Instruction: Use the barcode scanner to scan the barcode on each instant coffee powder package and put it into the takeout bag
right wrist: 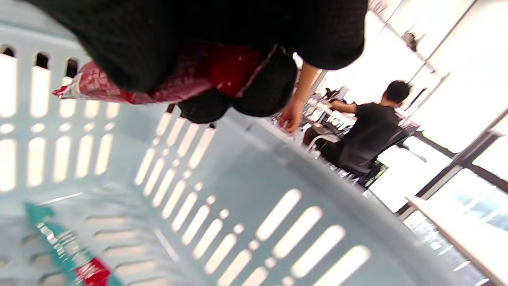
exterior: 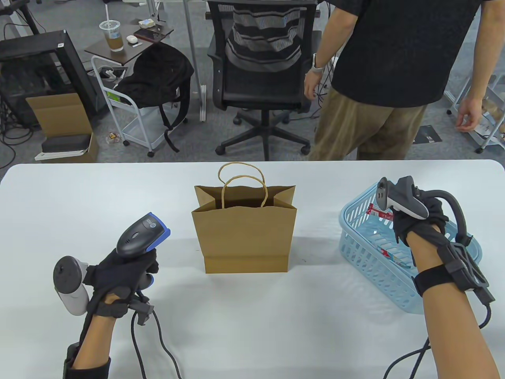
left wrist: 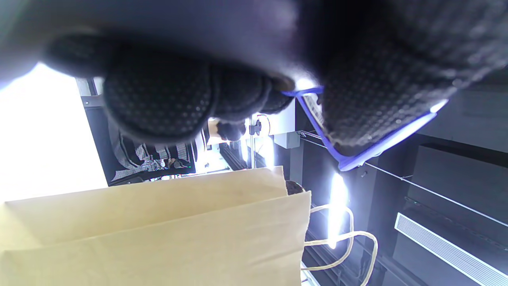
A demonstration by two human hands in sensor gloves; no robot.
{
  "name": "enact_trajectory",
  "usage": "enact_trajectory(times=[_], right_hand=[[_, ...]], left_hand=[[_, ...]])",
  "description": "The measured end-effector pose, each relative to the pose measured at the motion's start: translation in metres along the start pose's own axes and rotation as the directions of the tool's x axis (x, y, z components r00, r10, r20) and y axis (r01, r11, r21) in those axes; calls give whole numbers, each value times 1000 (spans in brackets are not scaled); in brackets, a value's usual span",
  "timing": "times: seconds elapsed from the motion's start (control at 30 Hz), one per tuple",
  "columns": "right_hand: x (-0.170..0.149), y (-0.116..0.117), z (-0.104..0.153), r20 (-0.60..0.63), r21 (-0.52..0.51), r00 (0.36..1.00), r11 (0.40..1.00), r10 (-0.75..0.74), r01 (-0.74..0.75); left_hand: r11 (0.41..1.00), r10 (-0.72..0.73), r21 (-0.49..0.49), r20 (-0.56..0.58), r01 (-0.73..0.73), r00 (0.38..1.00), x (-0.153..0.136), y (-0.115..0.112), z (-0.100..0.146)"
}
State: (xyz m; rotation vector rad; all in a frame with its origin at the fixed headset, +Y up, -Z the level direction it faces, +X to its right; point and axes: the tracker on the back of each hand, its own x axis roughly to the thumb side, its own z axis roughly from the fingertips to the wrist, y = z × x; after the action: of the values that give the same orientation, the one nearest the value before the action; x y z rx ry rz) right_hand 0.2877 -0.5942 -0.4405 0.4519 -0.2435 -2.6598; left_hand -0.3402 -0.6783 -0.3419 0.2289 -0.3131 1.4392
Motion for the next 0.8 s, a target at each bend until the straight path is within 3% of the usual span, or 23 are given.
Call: enact_trajectory(times=[0.17,0.33,0.53,0.63,0.8], right_hand=[[-28,-25,16,-59,-91,979,978,-196,190],[-56,-48,46,-31,-243,916,892,-400,382],[-56,-75,102,130,-462,833,711,-537,531],[-47,-88,130,192,-523,818,649,-542,552],[-34,-111,179,317,-650,779,474,-542,594]], left_hand=[[1000,18,13,16,-18,1000,3,2,1],[999,46,26,52,-48,998,9,5,2],[999,47,21,104,-50,993,19,2,3],[999,41,16,111,-43,993,21,1,4],[999,40,14,116,-42,992,21,0,4]])
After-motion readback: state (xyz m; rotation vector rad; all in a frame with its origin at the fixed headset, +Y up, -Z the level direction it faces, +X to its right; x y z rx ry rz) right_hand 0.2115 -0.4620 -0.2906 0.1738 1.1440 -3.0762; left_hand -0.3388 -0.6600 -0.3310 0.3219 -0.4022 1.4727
